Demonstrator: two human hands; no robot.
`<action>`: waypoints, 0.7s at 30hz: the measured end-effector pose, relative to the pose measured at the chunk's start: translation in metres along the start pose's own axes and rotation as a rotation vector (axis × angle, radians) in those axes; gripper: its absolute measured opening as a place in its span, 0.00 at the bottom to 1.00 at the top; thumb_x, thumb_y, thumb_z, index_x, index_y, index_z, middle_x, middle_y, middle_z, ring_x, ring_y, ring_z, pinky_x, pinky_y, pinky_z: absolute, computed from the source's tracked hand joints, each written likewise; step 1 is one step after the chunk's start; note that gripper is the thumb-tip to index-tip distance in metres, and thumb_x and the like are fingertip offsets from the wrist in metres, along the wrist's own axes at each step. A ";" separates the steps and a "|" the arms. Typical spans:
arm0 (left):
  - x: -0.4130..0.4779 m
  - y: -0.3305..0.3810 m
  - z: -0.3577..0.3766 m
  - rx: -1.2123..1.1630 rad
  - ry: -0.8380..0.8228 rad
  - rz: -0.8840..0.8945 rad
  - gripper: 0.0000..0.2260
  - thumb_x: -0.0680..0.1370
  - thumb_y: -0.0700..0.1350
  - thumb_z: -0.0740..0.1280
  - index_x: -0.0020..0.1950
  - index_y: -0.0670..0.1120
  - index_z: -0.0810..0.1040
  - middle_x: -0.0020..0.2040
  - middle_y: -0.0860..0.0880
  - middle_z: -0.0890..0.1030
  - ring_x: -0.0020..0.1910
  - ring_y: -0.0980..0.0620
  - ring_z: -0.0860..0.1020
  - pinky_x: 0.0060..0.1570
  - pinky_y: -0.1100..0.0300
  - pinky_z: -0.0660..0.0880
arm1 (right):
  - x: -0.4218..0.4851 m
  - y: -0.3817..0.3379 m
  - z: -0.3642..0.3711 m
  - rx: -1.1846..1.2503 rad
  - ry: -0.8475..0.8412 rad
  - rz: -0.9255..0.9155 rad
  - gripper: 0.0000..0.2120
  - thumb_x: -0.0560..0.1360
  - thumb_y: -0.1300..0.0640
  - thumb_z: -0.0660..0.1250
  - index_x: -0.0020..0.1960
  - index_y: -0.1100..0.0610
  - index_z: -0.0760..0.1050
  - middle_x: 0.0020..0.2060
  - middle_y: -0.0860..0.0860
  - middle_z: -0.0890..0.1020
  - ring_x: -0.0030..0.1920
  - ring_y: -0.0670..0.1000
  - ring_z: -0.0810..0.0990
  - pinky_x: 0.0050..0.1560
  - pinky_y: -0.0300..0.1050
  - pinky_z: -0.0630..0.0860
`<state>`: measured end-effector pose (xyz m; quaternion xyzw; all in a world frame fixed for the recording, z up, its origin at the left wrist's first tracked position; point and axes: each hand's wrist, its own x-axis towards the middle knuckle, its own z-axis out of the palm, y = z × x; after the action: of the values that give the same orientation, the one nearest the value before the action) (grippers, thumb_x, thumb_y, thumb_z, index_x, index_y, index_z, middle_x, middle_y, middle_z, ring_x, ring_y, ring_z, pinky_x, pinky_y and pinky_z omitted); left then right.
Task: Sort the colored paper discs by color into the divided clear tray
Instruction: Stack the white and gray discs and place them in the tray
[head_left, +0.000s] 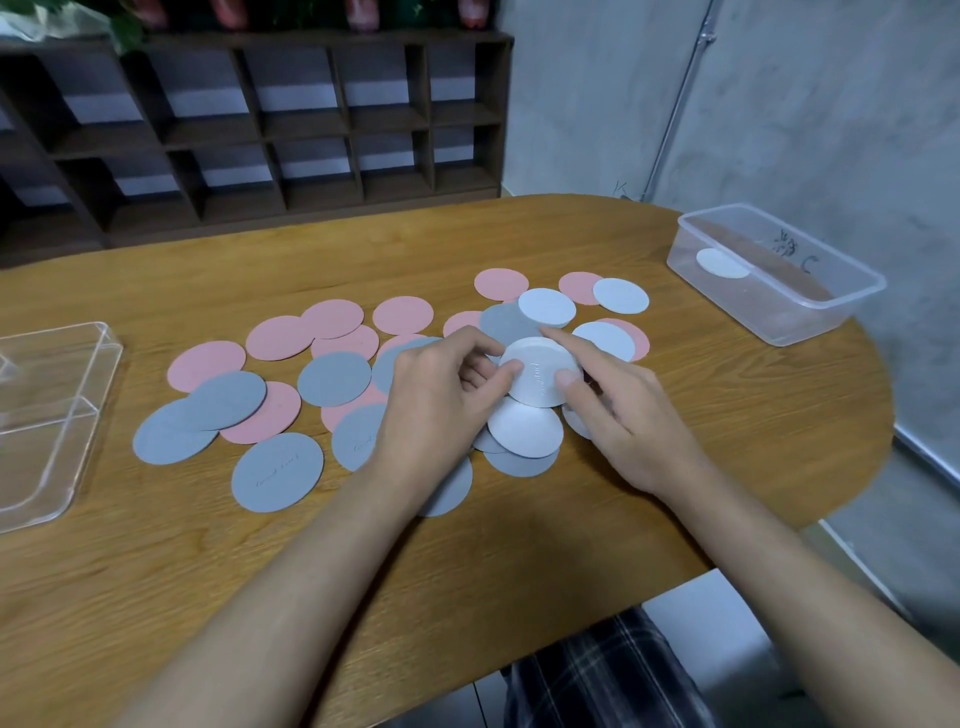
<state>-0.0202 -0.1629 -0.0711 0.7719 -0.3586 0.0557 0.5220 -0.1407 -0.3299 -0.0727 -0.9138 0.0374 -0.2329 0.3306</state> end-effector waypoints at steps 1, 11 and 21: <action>0.000 0.000 0.000 0.001 -0.006 -0.001 0.06 0.77 0.46 0.77 0.51 0.46 0.85 0.36 0.54 0.83 0.37 0.56 0.81 0.40 0.71 0.76 | 0.000 0.000 0.001 -0.028 0.010 -0.007 0.20 0.86 0.54 0.60 0.77 0.54 0.71 0.43 0.25 0.76 0.43 0.40 0.77 0.46 0.27 0.67; -0.001 -0.007 -0.021 0.278 -0.490 0.155 0.26 0.66 0.69 0.77 0.58 0.61 0.78 0.54 0.63 0.78 0.56 0.60 0.75 0.53 0.56 0.77 | 0.002 0.011 -0.003 0.043 0.185 0.082 0.14 0.84 0.60 0.63 0.69 0.53 0.76 0.53 0.44 0.82 0.49 0.49 0.80 0.51 0.46 0.76; 0.001 -0.009 -0.022 0.268 -0.424 0.212 0.18 0.73 0.66 0.75 0.51 0.54 0.86 0.47 0.59 0.81 0.48 0.57 0.78 0.44 0.56 0.76 | 0.004 0.014 -0.003 -0.020 0.139 0.117 0.16 0.85 0.60 0.60 0.71 0.51 0.75 0.56 0.45 0.83 0.54 0.43 0.79 0.52 0.35 0.73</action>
<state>-0.0079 -0.1424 -0.0675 0.7868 -0.5280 -0.0057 0.3196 -0.1376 -0.3431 -0.0780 -0.8950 0.1158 -0.2758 0.3310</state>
